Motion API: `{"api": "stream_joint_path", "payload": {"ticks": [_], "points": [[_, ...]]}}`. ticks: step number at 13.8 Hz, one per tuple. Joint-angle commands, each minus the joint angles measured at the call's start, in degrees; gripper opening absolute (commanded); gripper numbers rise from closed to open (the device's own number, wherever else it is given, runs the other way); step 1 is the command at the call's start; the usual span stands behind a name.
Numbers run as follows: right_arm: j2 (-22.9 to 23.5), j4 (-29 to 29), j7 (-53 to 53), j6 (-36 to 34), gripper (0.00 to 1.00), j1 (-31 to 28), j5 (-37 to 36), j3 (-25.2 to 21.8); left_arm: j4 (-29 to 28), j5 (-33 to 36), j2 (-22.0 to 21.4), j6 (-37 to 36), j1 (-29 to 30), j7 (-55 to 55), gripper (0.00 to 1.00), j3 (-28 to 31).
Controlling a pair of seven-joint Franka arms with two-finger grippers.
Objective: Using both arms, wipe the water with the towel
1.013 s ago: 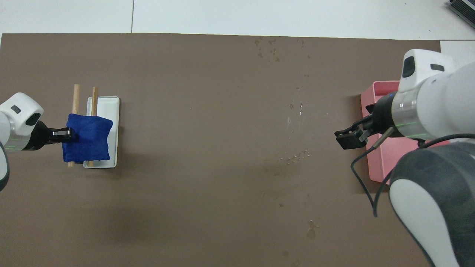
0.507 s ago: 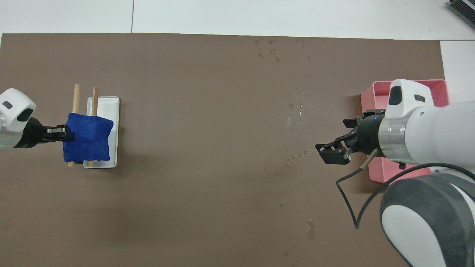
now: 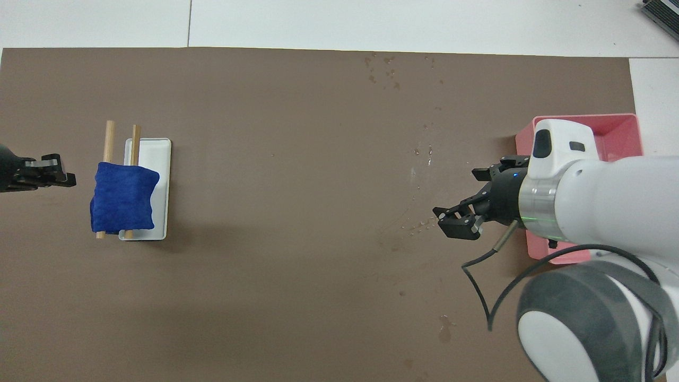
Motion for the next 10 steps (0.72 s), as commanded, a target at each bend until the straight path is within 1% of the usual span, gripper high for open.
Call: {"api": "stream_joint_path", "payload": {"ticks": [1,2,5,6,7,8,10], "points": [[-1.5,-5.3,-0.7,6.6,1.00,2.9,1.6,0.0,-1.5,0.0,-0.2,3.3,0.7,-0.4,0.00,-0.3],[-1.6,-5.9,-0.6,7.7,1.00,4.2,1.6,0.1,-2.7,0.6,-0.2,5.8,0.4,-0.4,0.18,-0.3],[-1.1,-6.4,0.6,9.3,1.00,4.9,1.6,0.1,-5.3,1.9,2.0,13.8,1.1,1.1,0.39,-0.3],[-1.0,-6.8,0.6,10.1,1.00,4.9,1.6,0.1,-6.7,1.9,2.2,15.7,2.6,2.0,0.43,-0.3],[-1.0,-7.2,0.6,11.0,1.00,5.0,1.6,0.1,-7.9,2.0,2.1,16.6,4.2,3.9,0.43,-0.4],[-0.8,-7.2,0.6,11.2,1.00,5.0,1.6,0.1,-8.6,1.9,1.9,16.6,4.1,4.5,0.43,-0.4],[-0.5,-7.2,0.7,11.9,1.00,5.8,1.6,0.1,-12.1,1.9,1.6,18.2,4.0,4.0,0.43,-0.5]]}}
